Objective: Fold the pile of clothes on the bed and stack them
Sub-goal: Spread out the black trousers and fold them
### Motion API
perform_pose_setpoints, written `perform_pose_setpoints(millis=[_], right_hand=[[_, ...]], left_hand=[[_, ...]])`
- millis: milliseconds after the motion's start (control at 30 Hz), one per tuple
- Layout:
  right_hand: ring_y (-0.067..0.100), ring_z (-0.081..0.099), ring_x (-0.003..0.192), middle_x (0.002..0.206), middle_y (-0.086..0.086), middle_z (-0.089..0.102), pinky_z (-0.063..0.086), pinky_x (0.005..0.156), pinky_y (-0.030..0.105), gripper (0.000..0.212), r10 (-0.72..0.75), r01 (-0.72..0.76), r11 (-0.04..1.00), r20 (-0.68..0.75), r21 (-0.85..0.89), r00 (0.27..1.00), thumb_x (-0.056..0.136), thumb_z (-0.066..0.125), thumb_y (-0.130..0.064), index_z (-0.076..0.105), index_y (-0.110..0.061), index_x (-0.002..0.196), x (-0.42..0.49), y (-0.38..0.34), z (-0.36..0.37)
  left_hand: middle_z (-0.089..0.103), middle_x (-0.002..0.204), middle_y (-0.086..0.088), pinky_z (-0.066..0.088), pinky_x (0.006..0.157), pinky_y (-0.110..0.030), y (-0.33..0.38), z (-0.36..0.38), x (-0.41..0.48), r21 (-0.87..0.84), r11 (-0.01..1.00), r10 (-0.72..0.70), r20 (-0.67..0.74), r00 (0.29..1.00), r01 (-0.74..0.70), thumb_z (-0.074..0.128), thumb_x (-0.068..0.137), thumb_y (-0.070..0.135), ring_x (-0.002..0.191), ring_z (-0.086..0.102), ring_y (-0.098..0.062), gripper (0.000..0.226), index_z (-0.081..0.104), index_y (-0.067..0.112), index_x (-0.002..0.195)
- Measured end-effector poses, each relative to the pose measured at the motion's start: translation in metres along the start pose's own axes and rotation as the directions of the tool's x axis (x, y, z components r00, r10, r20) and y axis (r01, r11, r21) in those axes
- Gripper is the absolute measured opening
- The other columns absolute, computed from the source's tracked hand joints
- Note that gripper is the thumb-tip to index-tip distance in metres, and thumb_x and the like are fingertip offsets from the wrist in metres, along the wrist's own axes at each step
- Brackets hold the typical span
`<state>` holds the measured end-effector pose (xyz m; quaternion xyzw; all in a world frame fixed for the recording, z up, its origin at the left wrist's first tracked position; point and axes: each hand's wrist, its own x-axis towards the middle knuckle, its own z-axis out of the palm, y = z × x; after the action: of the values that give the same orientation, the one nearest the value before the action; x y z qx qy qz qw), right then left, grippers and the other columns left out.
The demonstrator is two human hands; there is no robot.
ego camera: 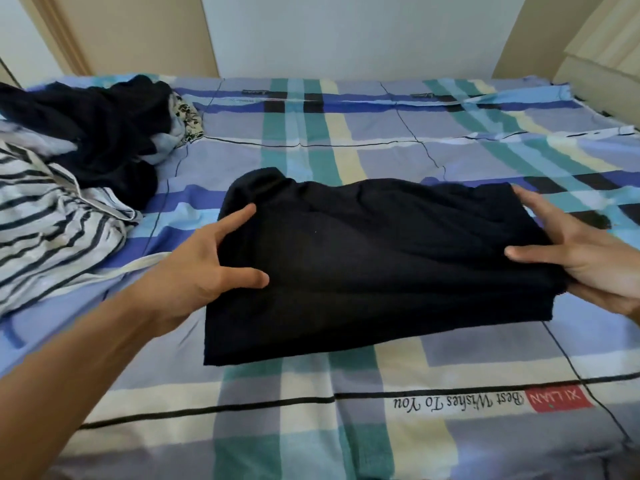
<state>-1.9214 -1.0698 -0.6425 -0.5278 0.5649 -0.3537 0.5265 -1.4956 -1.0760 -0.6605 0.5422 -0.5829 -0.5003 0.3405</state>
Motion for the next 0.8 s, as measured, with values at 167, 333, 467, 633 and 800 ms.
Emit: perform_pose_setpoints(millis=[167,333,467,633,800], right_hand=[[0.011,0.030,0.147,0.159,-0.021,0.029,0.030,0.118,0.037,0.114,0.238,-0.202,0.931,0.086,-0.305,0.967,0.047,0.091,-0.044,0.030,-0.068,0.141,0.006,0.017,0.013],[0.019,0.045,0.138,0.152,-0.013,0.040,0.035,0.116,0.046,0.123,0.312,-0.299,0.926,0.022,-0.229,0.950,0.037,0.095,-0.056,0.031,-0.067,0.141,0.005,0.013,0.016],[0.019,0.063,0.113,0.148,-0.002,0.050,0.051,0.083,0.034,0.084,0.281,-0.288,0.940,-0.063,-0.183,0.958,0.088,0.069,-0.018,0.026,-0.052,0.152,0.004,0.000,0.029],[0.014,0.072,0.093,0.124,-0.005,0.063,0.051,0.078,0.030,0.073,0.159,-0.177,0.976,-0.146,-0.125,0.976,0.091,0.062,-0.009,0.038,-0.052,0.146,-0.007,-0.034,0.052],[0.017,0.073,0.097,0.107,-0.006,0.075,0.051,0.098,0.041,0.081,-0.043,0.026,0.979,-0.083,-0.203,0.996,0.088,0.064,-0.009,0.031,-0.053,0.147,-0.013,-0.064,0.113]], left_hand=[[0.043,0.140,-0.005,0.050,0.092,-0.042,-0.026,0.003,0.004,0.814,0.532,-0.087,-0.222,0.971,0.234,0.071,0.084,0.049,0.120,0.055,-0.031,0.079,0.031,0.033,0.150],[0.033,0.154,0.001,0.028,0.119,-0.043,-0.034,0.057,0.013,0.752,0.526,0.467,0.135,0.874,-0.397,0.047,0.087,0.065,0.144,0.029,-0.022,0.073,0.037,0.031,0.151],[-0.016,0.167,0.005,-0.009,0.121,-0.058,-0.061,0.091,0.028,0.836,0.399,0.151,0.345,0.926,-0.377,0.027,0.081,0.088,0.150,-0.027,-0.022,0.095,-0.001,0.040,0.158],[-0.009,0.167,0.007,-0.006,0.121,-0.059,-0.038,0.085,0.026,0.787,0.548,-0.019,0.352,0.936,-0.285,0.044,0.079,0.085,0.152,-0.019,-0.021,0.099,0.011,0.038,0.159],[0.063,0.132,0.008,0.046,0.109,-0.040,0.010,0.067,0.012,-0.109,0.994,-0.002,0.178,0.984,0.022,0.049,0.087,0.066,0.121,0.061,-0.011,0.060,0.056,0.032,0.136]])
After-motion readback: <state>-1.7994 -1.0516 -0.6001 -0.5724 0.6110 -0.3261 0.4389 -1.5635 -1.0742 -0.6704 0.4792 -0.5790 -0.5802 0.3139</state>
